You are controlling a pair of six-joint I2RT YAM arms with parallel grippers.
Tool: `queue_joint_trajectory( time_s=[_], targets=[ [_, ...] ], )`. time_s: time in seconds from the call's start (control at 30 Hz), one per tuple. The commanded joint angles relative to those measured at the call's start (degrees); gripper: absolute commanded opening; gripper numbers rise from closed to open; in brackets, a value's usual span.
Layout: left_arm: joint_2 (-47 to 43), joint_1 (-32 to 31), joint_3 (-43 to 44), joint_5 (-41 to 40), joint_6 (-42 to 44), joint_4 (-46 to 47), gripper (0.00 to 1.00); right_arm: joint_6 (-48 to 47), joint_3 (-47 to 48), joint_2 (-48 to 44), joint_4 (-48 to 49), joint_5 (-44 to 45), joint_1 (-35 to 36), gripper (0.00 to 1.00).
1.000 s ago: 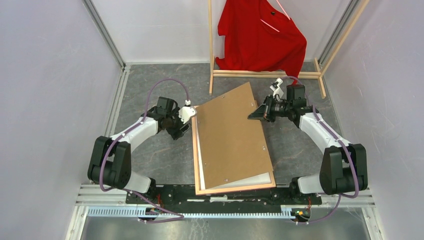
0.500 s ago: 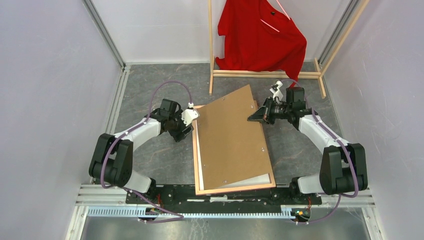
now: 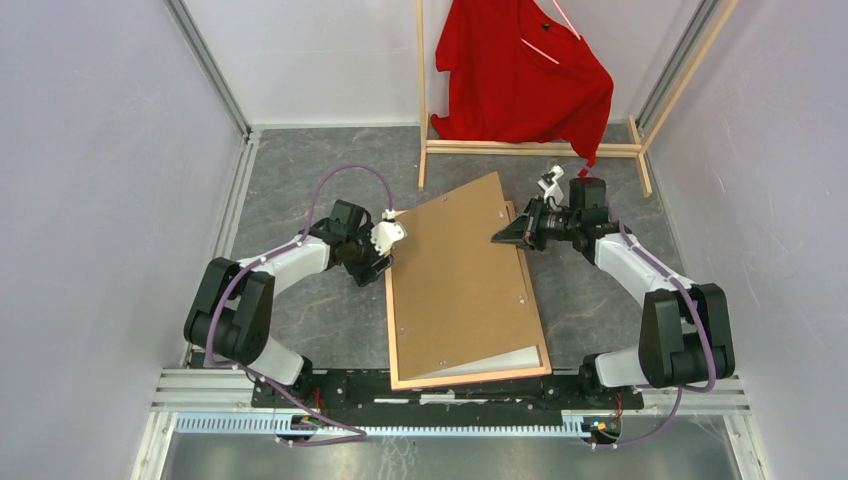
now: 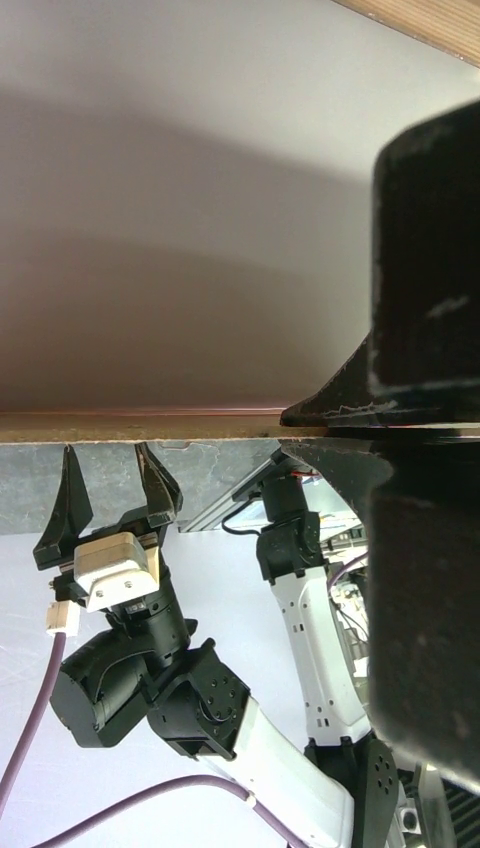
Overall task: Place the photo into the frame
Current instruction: Place the photo frame item in the photo frame.
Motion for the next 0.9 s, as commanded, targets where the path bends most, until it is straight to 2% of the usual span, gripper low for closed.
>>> queue_joint_trajectory(
  time_s=[0.0, 0.4, 0.43, 0.5, 0.53, 0.67, 0.87],
  targets=[
    [0.5, -0.5, 0.5, 1.5, -2.4, 2.1, 0.74, 2.6, -0.7, -0.4, 4.8, -2.5, 0.5, 0.00],
    [0.9, -0.6, 1.4, 2.4, -3.3, 2.2, 0.73, -3.1, -1.9, -0.5, 0.7, -0.4, 0.8, 0.00],
    [0.9, -0.5, 1.6, 2.5, -3.5, 2.1, 0.73, -3.8, -1.7, -0.4, -0.1, 0.4, 0.8, 0.02],
    [0.9, -0.5, 2.1, 3.0, -3.9, 1.6, 0.73, -7.7, -0.3, 0.0, -4.0, 2.9, 0.9, 0.28],
    [0.9, -0.6, 2.4, 3.2, -4.0, 1.3, 0.74, -9.2, 0.4, 0.1, -5.8, 4.2, 0.9, 0.35],
    [0.6, -0.5, 3.5, 3.7, -4.6, -0.3, 0.74, -11.8, 1.5, 0.1, -8.4, 8.2, 2.0, 0.52],
    [-0.7, -0.4, 3.6, 3.8, -4.6, -1.4, 0.74, -15.0, 3.1, 1.3, -12.8, 13.7, 4.0, 0.65]
  ],
)
